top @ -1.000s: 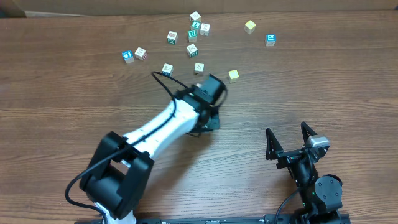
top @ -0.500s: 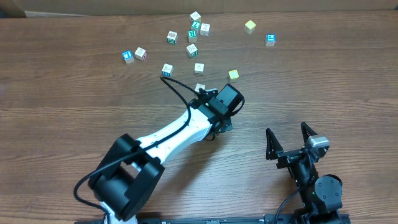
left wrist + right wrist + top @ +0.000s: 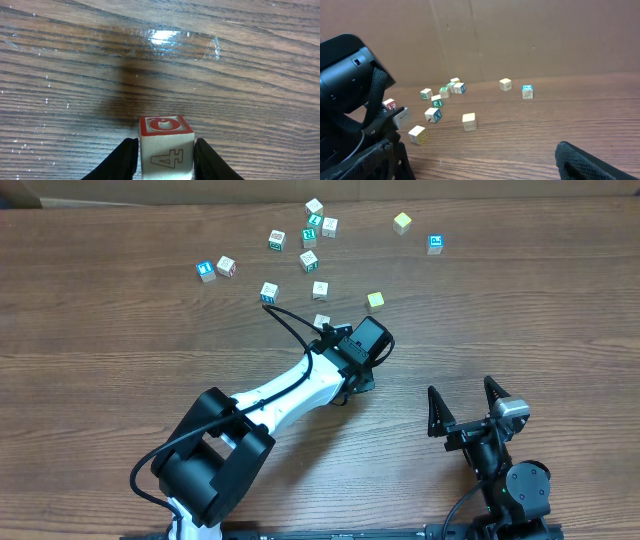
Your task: Form a horizontal line
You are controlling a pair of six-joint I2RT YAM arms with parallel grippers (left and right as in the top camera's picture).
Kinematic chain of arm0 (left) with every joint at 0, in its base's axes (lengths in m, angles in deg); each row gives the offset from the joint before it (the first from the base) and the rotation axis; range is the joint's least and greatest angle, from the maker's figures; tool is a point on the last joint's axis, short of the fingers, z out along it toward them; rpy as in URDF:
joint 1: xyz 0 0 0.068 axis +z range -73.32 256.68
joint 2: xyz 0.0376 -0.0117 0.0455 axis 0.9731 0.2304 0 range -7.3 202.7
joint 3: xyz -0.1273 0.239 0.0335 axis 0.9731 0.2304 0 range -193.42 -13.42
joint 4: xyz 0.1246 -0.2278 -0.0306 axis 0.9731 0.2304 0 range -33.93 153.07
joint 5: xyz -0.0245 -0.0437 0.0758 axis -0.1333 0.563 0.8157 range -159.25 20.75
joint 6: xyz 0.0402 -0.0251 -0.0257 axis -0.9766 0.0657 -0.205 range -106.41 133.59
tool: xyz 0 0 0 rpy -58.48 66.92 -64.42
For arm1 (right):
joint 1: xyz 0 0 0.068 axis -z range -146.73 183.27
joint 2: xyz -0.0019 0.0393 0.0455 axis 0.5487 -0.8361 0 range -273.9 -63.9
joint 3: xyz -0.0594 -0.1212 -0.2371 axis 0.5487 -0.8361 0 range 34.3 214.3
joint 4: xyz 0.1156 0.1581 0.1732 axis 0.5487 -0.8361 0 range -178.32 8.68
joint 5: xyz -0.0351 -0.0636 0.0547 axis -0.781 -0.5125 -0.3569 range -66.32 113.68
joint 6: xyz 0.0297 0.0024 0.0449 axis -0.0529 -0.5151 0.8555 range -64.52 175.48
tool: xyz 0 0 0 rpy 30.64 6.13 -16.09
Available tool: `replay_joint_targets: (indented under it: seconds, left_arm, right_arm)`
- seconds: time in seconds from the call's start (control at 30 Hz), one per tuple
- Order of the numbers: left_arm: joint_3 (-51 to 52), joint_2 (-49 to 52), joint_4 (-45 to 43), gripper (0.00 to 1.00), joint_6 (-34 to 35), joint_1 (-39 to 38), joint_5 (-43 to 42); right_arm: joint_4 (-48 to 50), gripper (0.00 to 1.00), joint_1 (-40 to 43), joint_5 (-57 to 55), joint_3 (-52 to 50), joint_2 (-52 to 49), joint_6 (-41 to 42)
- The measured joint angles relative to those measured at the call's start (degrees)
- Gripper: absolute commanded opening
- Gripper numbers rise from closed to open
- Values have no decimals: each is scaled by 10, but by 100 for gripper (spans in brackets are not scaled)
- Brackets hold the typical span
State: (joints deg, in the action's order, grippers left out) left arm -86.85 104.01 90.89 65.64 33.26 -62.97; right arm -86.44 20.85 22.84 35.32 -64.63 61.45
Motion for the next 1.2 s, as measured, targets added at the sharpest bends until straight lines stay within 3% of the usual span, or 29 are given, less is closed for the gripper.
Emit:
replay_joint_targets:
  seconds: [0.1, 0.43, 0.97, 1.2]
  left_arm:
    - [0, 0, -2, 34, -1, 0, 0]
    - [0, 0, -2, 24, -1, 0, -5]
    - [0, 0, 7, 50, -3, 0, -27]
    - [-68, 5, 77, 51, -85, 14, -11]
  right_arm:
    - [0, 100, 0, 0, 0, 0, 0]
    - [0, 100, 0, 0, 0, 0, 0]
    - [0, 100, 0, 0, 0, 0, 0]
    - [0, 100, 0, 0, 0, 0, 0]
